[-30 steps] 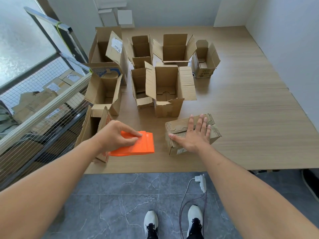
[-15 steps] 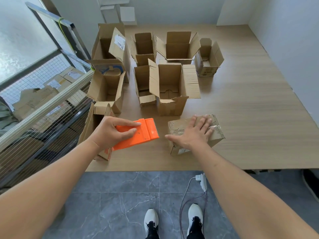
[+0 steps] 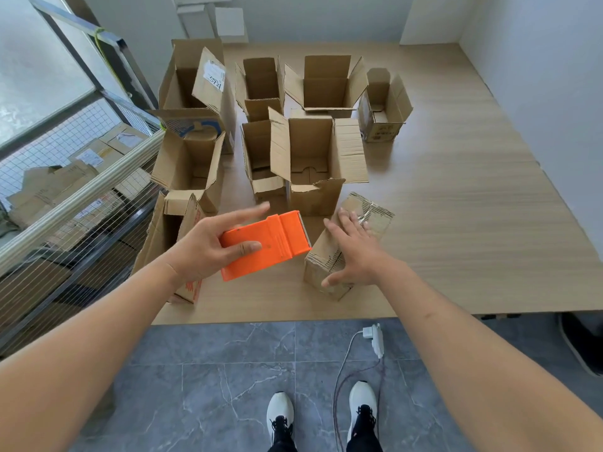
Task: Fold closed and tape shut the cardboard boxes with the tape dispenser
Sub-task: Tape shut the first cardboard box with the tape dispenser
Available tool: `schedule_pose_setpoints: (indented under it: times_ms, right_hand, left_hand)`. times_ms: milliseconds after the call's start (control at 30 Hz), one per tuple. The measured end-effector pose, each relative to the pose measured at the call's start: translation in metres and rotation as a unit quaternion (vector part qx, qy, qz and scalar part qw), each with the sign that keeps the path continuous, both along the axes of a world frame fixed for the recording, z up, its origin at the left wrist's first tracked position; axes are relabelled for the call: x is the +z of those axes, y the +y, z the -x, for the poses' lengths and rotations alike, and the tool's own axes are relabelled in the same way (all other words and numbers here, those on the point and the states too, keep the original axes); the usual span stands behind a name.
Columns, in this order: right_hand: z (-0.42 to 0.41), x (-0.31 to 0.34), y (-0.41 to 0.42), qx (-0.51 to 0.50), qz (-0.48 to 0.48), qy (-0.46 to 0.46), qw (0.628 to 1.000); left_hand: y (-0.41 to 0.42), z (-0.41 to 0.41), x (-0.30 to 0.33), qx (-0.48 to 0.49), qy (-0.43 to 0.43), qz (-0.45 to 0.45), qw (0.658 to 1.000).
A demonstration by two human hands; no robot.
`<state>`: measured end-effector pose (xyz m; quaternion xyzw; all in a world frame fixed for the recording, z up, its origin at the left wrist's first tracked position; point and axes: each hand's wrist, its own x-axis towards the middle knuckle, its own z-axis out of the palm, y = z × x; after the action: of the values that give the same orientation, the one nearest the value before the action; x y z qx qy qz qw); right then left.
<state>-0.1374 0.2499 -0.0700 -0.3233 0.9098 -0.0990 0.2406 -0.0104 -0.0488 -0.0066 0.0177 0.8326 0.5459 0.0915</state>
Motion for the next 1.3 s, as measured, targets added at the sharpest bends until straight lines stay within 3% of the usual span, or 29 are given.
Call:
schedule_pose_setpoints:
  times_ms: [133, 333, 500, 600, 700, 800, 1033, 1300]
  right_hand:
    - [-0.007, -0.007, 0.017, 0.008, 0.041, 0.042, 0.998]
    - [-0.023, -0.022, 0.026, 0.017, -0.002, 0.093, 0.995]
    - [-0.010, -0.012, 0.031, 0.038, 0.033, 0.043, 0.998]
    - [0.000, -0.001, 0.036, 0.030, 0.079, -0.038, 0.996]
    - [0.001, 0.014, 0.037, -0.110, 0.278, -0.152, 0.942]
    - [-0.003, 0.028, 0.033, -0.195, 0.402, -0.175, 0.877]
    - [-0.007, 0.042, 0.035, -0.172, 0.455, -0.311, 0.817]
    - [-0.013, 0.036, 0.029, -0.160, 0.476, -0.298, 0.812]
  left_hand:
    - [0.005, 0.000, 0.001, -0.018, -0.007, 0.017, 1.000]
    - [0.009, -0.003, -0.006, -0.012, 0.006, 0.050, 0.999]
    - [0.019, -0.003, -0.006, -0.027, 0.011, 0.092, 0.995]
    - [0.025, 0.000, -0.004, -0.045, 0.023, 0.105, 0.993]
    - [0.028, 0.001, -0.004, -0.059, 0.067, 0.128, 0.988]
    - [0.033, 0.001, -0.006, -0.054, 0.138, 0.141, 0.979]
    - [0.044, 0.007, -0.004, -0.052, 0.192, 0.159, 0.967]
    - [0.050, 0.007, 0.001, -0.048, 0.176, 0.161, 0.970]
